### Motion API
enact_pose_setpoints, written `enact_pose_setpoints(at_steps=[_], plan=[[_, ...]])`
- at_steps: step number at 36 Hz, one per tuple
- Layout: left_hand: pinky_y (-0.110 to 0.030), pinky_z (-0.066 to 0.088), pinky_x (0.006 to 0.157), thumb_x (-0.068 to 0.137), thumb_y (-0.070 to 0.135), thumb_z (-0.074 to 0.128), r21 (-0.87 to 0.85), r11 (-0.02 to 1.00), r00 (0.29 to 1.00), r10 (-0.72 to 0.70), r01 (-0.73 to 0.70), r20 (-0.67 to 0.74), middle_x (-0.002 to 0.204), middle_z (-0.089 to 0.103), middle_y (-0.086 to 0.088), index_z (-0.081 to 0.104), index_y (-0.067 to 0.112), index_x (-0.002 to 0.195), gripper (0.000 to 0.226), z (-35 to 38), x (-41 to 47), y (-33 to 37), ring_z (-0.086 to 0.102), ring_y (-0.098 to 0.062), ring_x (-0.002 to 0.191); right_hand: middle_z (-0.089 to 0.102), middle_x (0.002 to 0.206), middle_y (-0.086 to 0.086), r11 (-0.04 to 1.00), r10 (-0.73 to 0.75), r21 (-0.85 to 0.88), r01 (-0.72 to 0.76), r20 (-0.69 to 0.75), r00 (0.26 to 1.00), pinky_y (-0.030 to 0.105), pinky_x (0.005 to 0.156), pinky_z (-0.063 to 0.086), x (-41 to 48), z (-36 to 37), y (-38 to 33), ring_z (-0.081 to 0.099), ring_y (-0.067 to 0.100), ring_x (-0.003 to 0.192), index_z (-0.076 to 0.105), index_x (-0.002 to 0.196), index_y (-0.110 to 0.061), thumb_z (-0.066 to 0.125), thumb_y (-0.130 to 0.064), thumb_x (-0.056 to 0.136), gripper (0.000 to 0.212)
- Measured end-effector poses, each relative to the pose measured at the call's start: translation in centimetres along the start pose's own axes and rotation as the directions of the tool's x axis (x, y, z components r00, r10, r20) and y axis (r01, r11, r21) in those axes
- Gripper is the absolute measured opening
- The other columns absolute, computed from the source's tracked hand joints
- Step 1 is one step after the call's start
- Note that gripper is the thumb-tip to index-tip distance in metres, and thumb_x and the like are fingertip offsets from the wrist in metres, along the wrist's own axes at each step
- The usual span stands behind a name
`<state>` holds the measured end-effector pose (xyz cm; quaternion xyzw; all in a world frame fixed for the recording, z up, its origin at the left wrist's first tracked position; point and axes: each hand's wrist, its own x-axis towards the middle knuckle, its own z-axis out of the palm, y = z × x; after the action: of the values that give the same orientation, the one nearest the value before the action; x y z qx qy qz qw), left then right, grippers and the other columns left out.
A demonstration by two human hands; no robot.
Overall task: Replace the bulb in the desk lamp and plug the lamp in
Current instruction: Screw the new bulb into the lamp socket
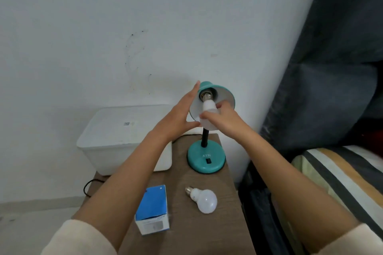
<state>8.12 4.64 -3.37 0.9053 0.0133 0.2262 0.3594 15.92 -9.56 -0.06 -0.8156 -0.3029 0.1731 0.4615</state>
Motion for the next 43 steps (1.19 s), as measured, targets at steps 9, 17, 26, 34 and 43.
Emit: enact_pose_setpoints(at_steps=[9,17,26,34,43], plan=[[-0.031,0.03,0.113,0.078,0.015,0.074,0.011,1.0,1.0,0.023,-0.023,-0.016,0.147,0.026,0.011,-0.001,0.035,0.146,0.103,0.3,-0.3,-0.1,0.027,-0.002,0.135,0.05,0.083,0.0,0.986,-0.045,-0.166,0.026,-0.113,0.993,0.017,0.043,0.033,0.4,0.9,-0.2,0.043,0.004,0.06,0.048,0.113,-0.005,0.064,-0.036,0.082,0.046],[-0.04,0.031,0.113,0.079,0.014,0.073,0.023,0.998,0.997,0.06,-0.059,-0.044,0.154,0.024,0.001,-0.001,0.042,0.143,0.102,0.5,-0.5,-0.4,0.025,-0.009,0.14,0.048,0.123,0.023,0.979,-0.035,-0.203,-0.006,-0.195,0.98,0.037,0.081,0.044,1.3,2.2,0.0,0.053,0.035,0.108,0.042,0.123,0.002,0.052,-0.037,0.09,0.052],[-0.032,0.029,0.113,0.082,0.014,0.07,0.01,0.999,0.997,0.041,-0.04,-0.064,0.152,0.026,0.002,0.001,0.036,0.144,0.096,0.7,-0.6,-0.1,0.026,-0.004,0.136,0.03,0.133,0.019,0.988,-0.118,-0.123,0.091,-0.231,0.966,0.04,0.104,0.032,0.5,3.4,0.5,0.027,0.033,0.129,0.027,0.132,-0.003,0.056,-0.021,0.086,0.059],[-0.034,0.03,0.114,0.079,0.017,0.073,-0.015,1.0,0.998,0.019,-0.02,-0.052,0.153,0.023,0.008,0.002,0.043,0.144,0.1,0.5,-0.6,-0.1,0.023,0.0,0.137,0.038,0.131,0.012,0.935,-0.347,-0.222,0.277,-0.4,0.848,0.034,0.095,0.046,-0.5,3.4,2.2,0.049,0.028,0.116,0.042,0.132,-0.014,0.064,-0.014,0.081,0.055],[-0.024,0.028,0.111,0.08,0.016,0.073,-0.012,1.0,0.999,0.007,-0.008,-0.052,0.152,0.026,0.006,0.002,0.037,0.147,0.1,0.5,-0.6,0.0,0.025,0.001,0.134,0.032,0.141,0.015,0.911,-0.391,-0.293,0.289,-0.398,0.83,0.031,0.101,0.038,-0.9,3.6,2.2,0.038,0.03,0.128,0.043,0.135,-0.015,0.059,-0.002,0.081,0.057]])
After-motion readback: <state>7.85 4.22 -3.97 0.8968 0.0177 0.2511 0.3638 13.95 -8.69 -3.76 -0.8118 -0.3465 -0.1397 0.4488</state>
